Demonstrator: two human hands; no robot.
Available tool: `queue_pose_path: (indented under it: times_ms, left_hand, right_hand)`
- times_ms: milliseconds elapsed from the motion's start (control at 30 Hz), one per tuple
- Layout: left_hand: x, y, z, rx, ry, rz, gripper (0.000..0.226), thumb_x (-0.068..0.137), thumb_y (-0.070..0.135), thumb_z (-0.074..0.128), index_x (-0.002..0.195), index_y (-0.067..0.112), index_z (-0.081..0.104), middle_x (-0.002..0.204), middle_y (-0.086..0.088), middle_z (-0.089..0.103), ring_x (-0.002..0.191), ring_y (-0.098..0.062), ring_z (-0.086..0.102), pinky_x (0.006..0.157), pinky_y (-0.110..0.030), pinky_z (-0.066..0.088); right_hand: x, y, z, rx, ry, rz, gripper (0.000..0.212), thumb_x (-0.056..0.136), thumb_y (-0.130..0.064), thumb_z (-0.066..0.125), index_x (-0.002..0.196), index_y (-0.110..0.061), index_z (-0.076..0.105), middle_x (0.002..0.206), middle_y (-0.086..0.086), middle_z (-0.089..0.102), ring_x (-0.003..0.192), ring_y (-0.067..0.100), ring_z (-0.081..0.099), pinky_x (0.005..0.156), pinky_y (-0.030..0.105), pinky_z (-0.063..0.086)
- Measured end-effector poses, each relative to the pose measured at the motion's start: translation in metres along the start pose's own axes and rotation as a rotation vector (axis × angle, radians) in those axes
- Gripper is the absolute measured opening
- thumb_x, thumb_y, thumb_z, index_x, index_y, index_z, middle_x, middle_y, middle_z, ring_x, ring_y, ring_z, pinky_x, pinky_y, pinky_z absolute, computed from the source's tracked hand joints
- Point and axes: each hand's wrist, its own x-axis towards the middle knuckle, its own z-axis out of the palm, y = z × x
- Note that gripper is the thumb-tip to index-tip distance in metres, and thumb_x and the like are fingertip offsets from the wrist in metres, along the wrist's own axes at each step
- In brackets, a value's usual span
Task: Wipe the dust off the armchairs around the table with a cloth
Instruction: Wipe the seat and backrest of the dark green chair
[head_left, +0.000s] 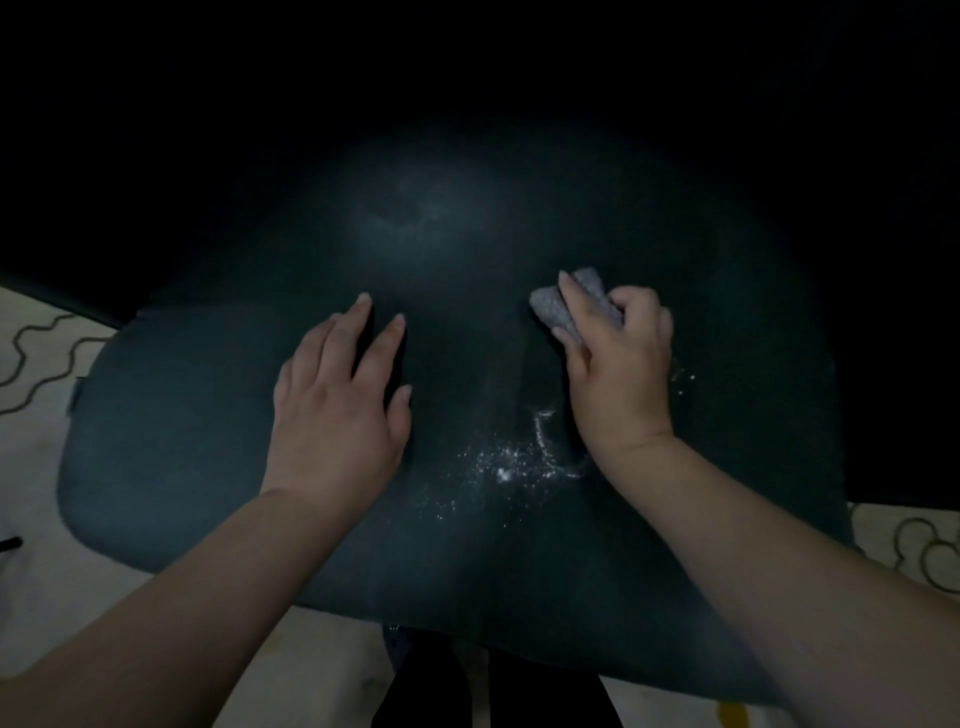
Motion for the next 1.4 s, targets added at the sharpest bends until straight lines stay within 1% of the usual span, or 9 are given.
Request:
queue_pose_path:
  times_ms: [100,200,267,467,700,867,1067,1267,1400]
  left_hand:
    - [-0.006,-0.009,-0.001,-0.022,0.012,-0.027,0.055,0.09,0.024,0.058,0.142,0.013,0.043,0.152,-0.012,0.031,0.134,-0.034,0.031,0.109,-0.051,0.028]
    - [-0.015,-0.016,-0.002,-0.022,0.017,-0.033,0.056,0.09,0.023,0.058,0.142,0.013,0.043,0.151,-0.013,0.032,0.134,-0.035,0.032,0.11,-0.05,0.028]
    - [-0.021,-0.022,-0.002,-0.022,0.026,-0.028,0.056,0.089,0.022,0.059,0.142,0.013,0.044,0.151,-0.013,0.033,0.133,-0.036,0.033,0.11,-0.051,0.028]
    - [-0.039,-0.036,0.0,-0.042,0.064,-0.039,0.055,0.088,0.021,0.06,0.14,0.012,0.046,0.149,-0.014,0.035,0.131,-0.037,0.035,0.108,-0.052,0.03]
    - [-0.052,-0.045,0.004,-0.048,0.085,-0.023,0.055,0.087,0.019,0.063,0.139,0.01,0.047,0.148,-0.016,0.037,0.129,-0.038,0.038,0.109,-0.051,0.031]
    - [-0.059,-0.054,-0.001,-0.049,0.082,-0.046,0.056,0.087,0.021,0.062,0.14,0.011,0.047,0.148,-0.015,0.037,0.131,-0.037,0.036,0.109,-0.05,0.03]
    - [-0.063,-0.063,-0.001,-0.055,0.086,-0.07,0.057,0.088,0.023,0.061,0.142,0.014,0.044,0.15,-0.013,0.034,0.133,-0.036,0.033,0.11,-0.049,0.028]
    - [-0.073,-0.078,-0.002,-0.038,0.072,-0.07,0.059,0.087,0.023,0.062,0.142,0.015,0.044,0.149,-0.013,0.035,0.131,-0.037,0.035,0.107,-0.052,0.031]
    - [-0.08,-0.083,-0.004,-0.03,0.057,-0.099,0.06,0.087,0.025,0.062,0.143,0.017,0.043,0.151,-0.013,0.034,0.132,-0.036,0.034,0.107,-0.051,0.03]
  right_hand:
    - [-0.016,-0.022,0.013,0.069,-0.026,0.011,0.043,0.088,-0.016,0.063,0.13,-0.02,0.058,0.113,0.018,0.047,0.101,0.032,0.044,0.09,0.046,0.045]
    - [-0.07,-0.028,0.008,0.015,-0.143,-0.223,0.06,0.078,-0.003,0.072,0.132,-0.023,0.058,0.104,0.017,0.054,0.089,0.033,0.048,0.075,0.039,0.045]
    - [-0.082,-0.016,-0.001,-0.01,-0.157,-0.254,0.063,0.072,0.001,0.077,0.129,-0.021,0.06,0.099,0.018,0.055,0.083,0.033,0.049,0.072,0.04,0.048]
    - [-0.031,-0.014,0.003,-0.012,0.029,0.021,0.055,0.086,-0.002,0.064,0.136,-0.02,0.053,0.111,0.019,0.048,0.099,0.034,0.044,0.089,0.046,0.044]
    - [-0.095,-0.027,0.002,-0.039,-0.137,-0.216,0.059,0.078,0.0,0.073,0.131,-0.018,0.059,0.103,0.018,0.053,0.087,0.034,0.048,0.075,0.046,0.049]
    - [-0.114,-0.013,-0.008,-0.091,0.007,-0.054,0.059,0.075,0.006,0.074,0.129,-0.014,0.06,0.103,0.023,0.051,0.088,0.034,0.045,0.082,0.036,0.04]
    - [-0.106,-0.066,0.026,0.025,-0.054,-0.148,0.057,0.08,-0.001,0.072,0.132,-0.018,0.058,0.103,0.017,0.051,0.09,0.031,0.046,0.079,0.042,0.047]
    - [-0.107,-0.047,0.014,-0.03,0.087,0.048,0.057,0.085,-0.003,0.066,0.137,-0.02,0.052,0.108,0.02,0.048,0.095,0.033,0.043,0.085,0.041,0.044]
    - [-0.138,-0.074,0.026,-0.026,0.013,-0.049,0.061,0.076,0.006,0.071,0.132,-0.013,0.057,0.103,0.023,0.052,0.086,0.037,0.048,0.077,0.04,0.043]
